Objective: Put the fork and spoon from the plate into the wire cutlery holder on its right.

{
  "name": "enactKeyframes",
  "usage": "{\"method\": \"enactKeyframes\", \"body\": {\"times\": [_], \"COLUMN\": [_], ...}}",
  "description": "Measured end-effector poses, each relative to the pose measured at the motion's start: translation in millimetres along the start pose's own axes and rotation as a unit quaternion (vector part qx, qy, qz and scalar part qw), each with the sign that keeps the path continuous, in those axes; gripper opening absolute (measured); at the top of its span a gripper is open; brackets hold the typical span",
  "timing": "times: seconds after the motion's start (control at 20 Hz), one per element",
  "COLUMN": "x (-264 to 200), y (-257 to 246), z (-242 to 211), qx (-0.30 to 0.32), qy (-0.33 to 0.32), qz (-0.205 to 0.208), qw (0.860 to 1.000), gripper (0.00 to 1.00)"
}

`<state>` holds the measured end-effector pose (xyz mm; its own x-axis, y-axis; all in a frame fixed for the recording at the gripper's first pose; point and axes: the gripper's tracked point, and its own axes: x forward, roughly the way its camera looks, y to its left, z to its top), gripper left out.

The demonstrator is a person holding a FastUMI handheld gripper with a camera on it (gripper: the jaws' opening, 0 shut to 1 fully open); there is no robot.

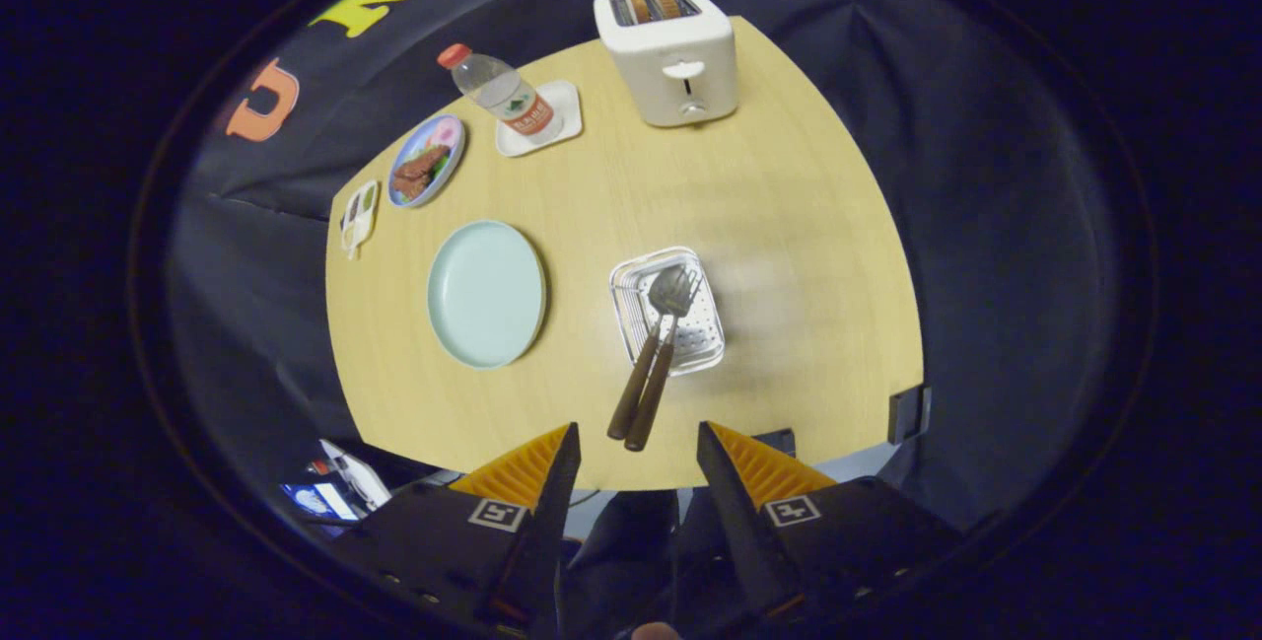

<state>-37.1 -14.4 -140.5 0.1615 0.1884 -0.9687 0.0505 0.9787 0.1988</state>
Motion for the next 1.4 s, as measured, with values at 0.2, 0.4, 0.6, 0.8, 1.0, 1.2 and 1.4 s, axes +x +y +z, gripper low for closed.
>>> {"method": "enactKeyframes", "body": {"times": [0.2, 0.4, 0.6, 0.8, 1.0, 1.2, 1.4], "x": [-11, -18, -43, -85, -142, -178, -193], "y": [15, 30, 48, 66, 80, 89, 95], "z": [28, 39, 55, 70, 75, 71, 58], "qx": [-0.027, -0.036, -0.051, -0.074, -0.098, -0.092, -0.097], "qy": [-0.077, -0.116, -0.196, -0.300, -0.414, -0.507, -0.563], "qz": [-0.009, -0.004, 0.002, 0.008, 0.014, 0.026, 0.030], "qw": [0.997, 0.993, 0.979, 0.951, 0.905, 0.857, 0.820], "gripper": [0.79, 0.83, 0.89, 0.92, 0.93, 0.94, 0.94]}}
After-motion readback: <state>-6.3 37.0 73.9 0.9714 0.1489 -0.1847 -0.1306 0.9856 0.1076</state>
